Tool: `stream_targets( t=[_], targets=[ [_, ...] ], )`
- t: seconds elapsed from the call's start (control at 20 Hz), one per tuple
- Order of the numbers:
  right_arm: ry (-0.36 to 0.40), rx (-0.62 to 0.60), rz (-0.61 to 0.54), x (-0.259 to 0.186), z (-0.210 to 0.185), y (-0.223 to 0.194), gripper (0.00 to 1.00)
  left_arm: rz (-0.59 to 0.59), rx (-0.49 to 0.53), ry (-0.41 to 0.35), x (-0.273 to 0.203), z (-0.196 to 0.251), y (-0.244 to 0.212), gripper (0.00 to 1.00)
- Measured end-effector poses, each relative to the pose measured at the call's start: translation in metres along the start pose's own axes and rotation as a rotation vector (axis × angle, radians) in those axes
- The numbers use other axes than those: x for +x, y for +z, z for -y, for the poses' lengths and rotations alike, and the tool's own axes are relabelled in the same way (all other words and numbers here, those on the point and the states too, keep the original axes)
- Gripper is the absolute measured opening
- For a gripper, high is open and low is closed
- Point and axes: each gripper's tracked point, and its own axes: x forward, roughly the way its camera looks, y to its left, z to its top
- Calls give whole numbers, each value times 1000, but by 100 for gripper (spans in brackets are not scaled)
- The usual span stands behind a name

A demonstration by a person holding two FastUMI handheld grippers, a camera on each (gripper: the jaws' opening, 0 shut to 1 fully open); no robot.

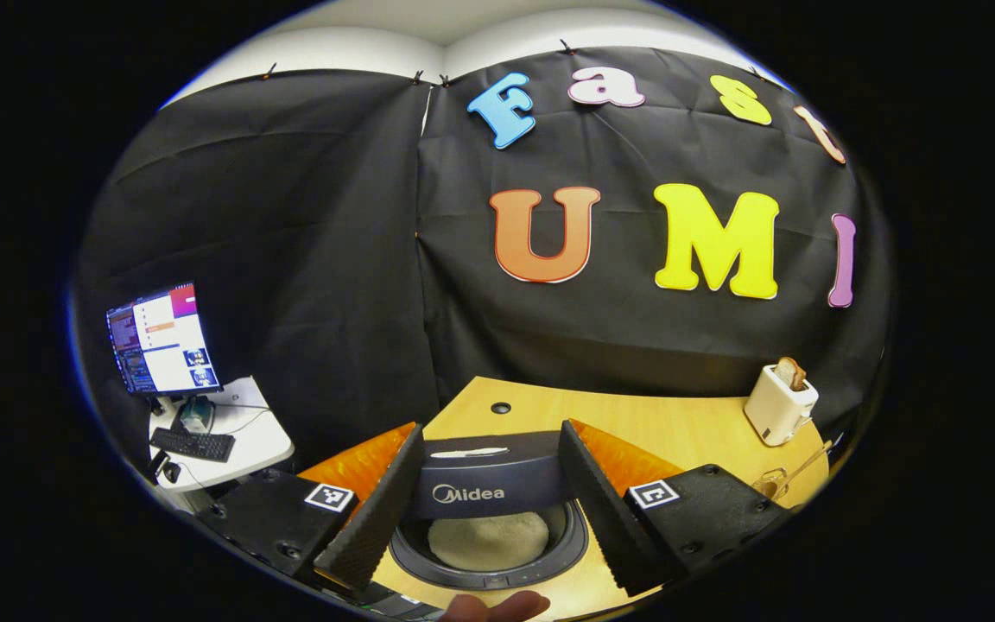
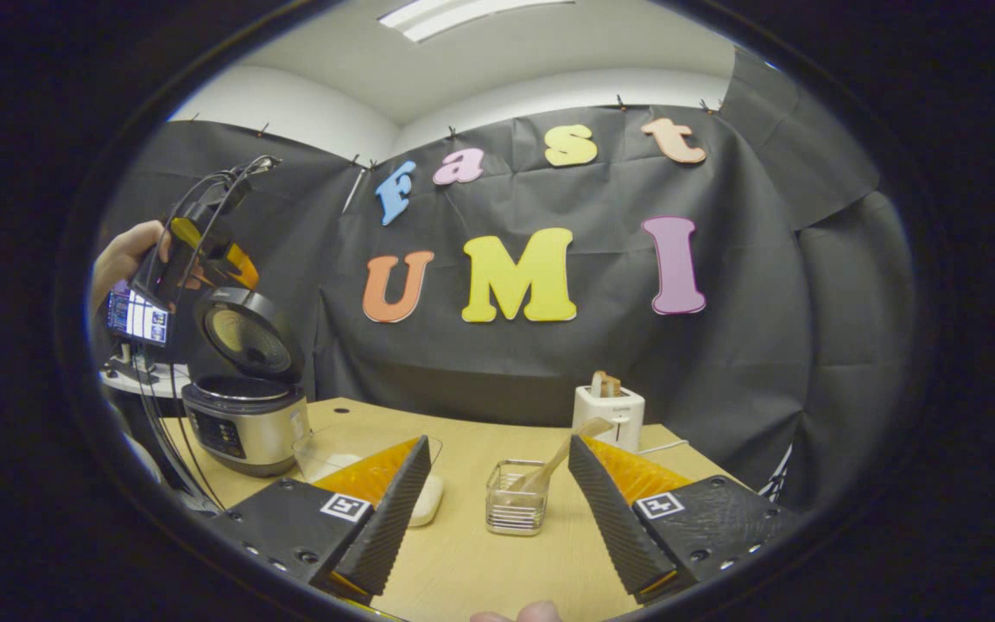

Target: Close the left gripper, press the button to open the rice cooker; take a wooden spoon from the chopstick holder with the right hand, scoop a spoonful of rice and pour it into the rice cooker, then put the wooden spoon back into the chopstick holder.

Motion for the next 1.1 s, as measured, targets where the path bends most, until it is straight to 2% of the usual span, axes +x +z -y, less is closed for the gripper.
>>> stream_targets(
  t=[0.35,0.55,0.8,0.95,1.1],
  targets=[
    [53,20,-19,3,-16,-10,96,-43,-31,-17,-24,8,-67,99],
    [52,28,-19,1,-15,-11,95,-36,-1,-3,-27,10,-95,100],
    [49,44,-40,6,-12,-21,95,-78,-38,-10,-24,10,-133,100],
    [51,55,-52,7,-13,-27,95,-63,-39,-25,-22,12,-138,100],
    [53,57,-63,8,-14,-31,95,-57,-12,-8,-24,10,-141,99]
  ],
)
